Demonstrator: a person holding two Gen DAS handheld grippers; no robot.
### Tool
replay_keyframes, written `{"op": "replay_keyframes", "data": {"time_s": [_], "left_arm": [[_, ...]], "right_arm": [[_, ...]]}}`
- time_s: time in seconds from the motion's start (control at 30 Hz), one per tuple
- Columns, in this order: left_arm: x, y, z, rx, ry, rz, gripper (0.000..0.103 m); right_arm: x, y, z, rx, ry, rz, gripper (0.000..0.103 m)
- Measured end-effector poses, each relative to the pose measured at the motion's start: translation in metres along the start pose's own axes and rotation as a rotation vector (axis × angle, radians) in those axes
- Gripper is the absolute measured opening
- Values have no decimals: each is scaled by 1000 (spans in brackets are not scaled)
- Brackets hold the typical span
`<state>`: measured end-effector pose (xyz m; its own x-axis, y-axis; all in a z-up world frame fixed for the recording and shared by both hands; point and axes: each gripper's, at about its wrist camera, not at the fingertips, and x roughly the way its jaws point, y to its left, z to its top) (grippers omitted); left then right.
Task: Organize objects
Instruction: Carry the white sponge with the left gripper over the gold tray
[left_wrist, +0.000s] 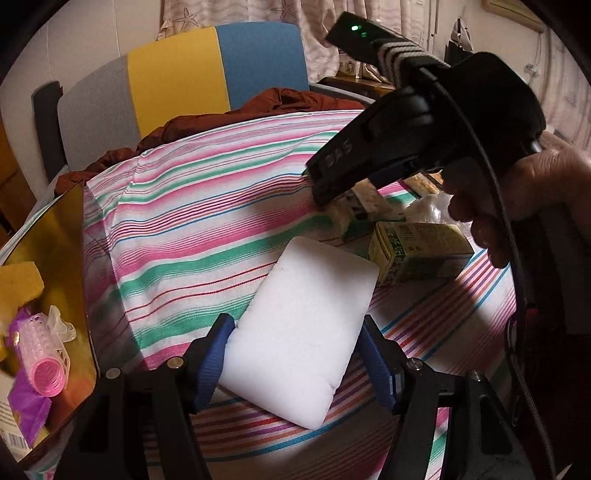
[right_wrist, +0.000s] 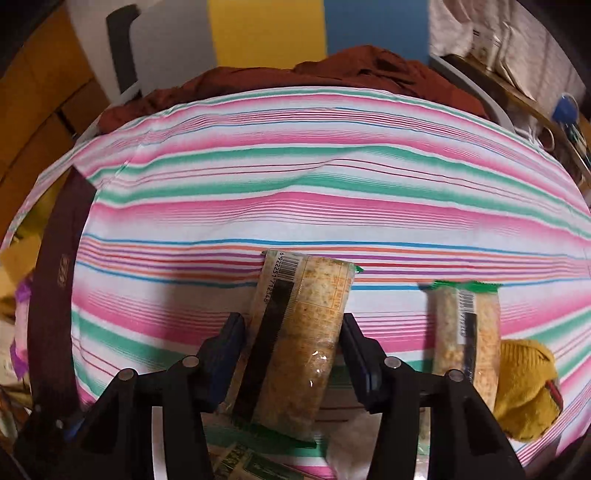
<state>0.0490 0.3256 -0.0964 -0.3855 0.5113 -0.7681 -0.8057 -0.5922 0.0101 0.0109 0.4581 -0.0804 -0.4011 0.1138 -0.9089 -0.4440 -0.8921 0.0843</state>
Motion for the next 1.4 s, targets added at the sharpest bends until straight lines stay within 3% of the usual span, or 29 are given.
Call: {"op": "replay_keyframes", "data": {"time_s": [0.97,1.4], "left_arm": [[-20,-1,-7,-15,-8,4,65],[-71,9,2,-63,-94,-41,65]], "right_arm": [[-2,6,-8,-72,-13,-41,52],[1,10,-9,-83,-27,-54,52]]}}
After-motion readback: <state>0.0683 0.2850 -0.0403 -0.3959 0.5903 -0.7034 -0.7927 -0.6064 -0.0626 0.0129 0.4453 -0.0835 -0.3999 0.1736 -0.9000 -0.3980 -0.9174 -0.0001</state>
